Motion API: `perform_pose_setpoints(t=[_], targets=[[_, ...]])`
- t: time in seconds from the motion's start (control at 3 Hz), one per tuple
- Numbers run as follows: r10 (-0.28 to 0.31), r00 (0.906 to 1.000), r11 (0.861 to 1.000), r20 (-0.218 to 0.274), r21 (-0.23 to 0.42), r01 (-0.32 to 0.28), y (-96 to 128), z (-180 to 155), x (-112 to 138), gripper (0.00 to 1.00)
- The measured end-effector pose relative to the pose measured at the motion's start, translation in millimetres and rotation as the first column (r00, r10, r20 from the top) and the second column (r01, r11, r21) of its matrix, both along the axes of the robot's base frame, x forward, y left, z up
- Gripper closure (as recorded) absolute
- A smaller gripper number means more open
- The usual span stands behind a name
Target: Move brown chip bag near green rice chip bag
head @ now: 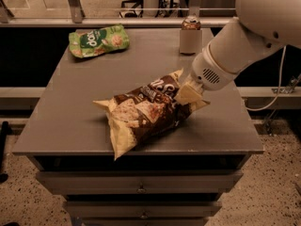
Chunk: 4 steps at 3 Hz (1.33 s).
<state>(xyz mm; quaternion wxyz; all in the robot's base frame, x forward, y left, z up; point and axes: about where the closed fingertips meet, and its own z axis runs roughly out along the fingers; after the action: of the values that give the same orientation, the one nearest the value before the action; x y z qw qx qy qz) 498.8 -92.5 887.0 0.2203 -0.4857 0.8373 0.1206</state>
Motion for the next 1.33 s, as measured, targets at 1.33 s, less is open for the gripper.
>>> perform_pose_setpoints(t=[1.33], targets=[[-0.214, 0.9721, 0.949, 0.096, 0.258, 0.183, 44, 35, 106, 1.0]])
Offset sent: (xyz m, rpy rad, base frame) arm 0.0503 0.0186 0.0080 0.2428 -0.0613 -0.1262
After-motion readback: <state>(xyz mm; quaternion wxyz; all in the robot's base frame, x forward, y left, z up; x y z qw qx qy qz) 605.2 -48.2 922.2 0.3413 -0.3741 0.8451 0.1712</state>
